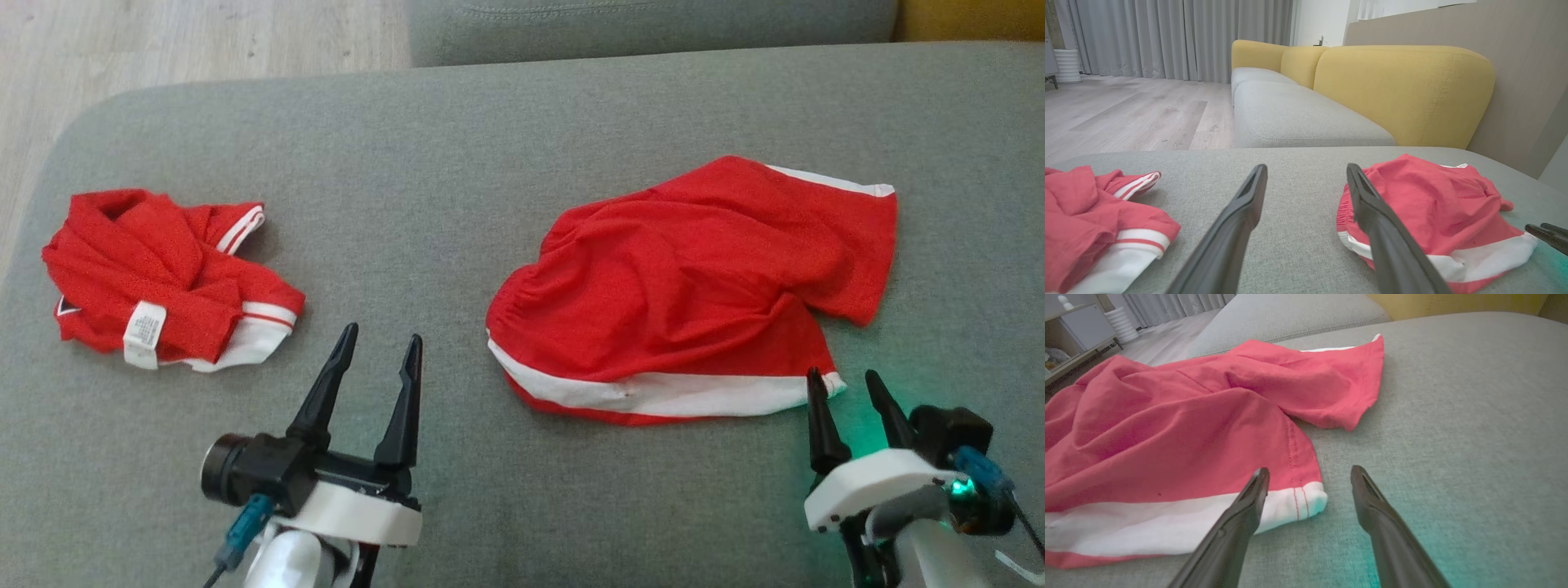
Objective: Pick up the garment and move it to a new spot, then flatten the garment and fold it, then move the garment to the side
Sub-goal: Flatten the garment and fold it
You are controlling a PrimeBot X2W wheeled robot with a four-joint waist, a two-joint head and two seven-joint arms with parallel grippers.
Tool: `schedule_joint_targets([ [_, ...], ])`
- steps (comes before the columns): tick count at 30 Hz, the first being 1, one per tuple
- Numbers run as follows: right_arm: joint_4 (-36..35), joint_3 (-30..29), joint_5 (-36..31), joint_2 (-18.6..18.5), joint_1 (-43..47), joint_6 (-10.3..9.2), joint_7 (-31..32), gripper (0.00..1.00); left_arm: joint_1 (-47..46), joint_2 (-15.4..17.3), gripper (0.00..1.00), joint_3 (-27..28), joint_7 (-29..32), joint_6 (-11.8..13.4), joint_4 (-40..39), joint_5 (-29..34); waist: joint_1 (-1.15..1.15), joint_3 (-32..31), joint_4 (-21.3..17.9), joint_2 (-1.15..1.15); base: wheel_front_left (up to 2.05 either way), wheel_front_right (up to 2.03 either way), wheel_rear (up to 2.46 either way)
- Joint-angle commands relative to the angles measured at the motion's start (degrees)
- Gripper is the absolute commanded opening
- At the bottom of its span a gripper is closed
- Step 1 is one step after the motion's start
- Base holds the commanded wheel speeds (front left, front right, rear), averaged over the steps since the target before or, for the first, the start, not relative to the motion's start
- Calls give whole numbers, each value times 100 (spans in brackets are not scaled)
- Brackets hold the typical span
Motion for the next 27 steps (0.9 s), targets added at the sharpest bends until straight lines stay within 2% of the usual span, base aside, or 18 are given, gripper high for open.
schedule_joint_targets([
  [1, -70, 118, -3, -28, -245, -4, -22, 100, -223, 9, 100, 169, -54, -22, -140, 45, 0, 31, 27, 0, 0, 0, 0],
  [8, 399, 168, -52, -28, -419, -4, 73, 100, -263, 49, 100, 139, -54, -30, -124, 52, 0, 82, 78, 0, 0, 0, 0],
  [9, 439, 174, -52, -28, -430, -4, 58, 95, -263, 55, 100, 138, -54, -30, -119, 51, 0, 74, 78, 0, 0, 0, 0],
  [10, 477, 182, -54, -28, -439, -4, 44, 58, -261, 60, 100, 140, -54, -31, -113, 51, 0, 63, 74, 0, 0, 0, 0],
  [11, 508, 192, -60, -28, -447, -4, 35, 17, -256, 64, 100, 146, -54, -31, -107, 49, 0, 53, 67, 0, 0, 0, 0],
  [12, 522, 198, -88, -28, -456, -4, 22, 0, -250, 66, 100, 151, -54, -32, -99, 49, 0, 40, 57, 0, 0, 0, 0],
  [21, 234, -300, -533, -28, -478, -4, -18, 0, -261, 114, 100, 73, -54, -35, 2, 90, 0, -29, -119, 0, 0, 0, 0],
  [24, 89, -469, -605, -28, -467, -4, 46, 0, -325, 172, 100, -192, -54, -38, 139, 124, 0, -1, -181, 0, 0, 0, 0],
  [27, -22, -533, -631, -28, -464, -4, 106, 0, -483, 292, 100, -721, 17, -39, 349, 56, 0, 60, -224, 0, 0, 0, 0],
])
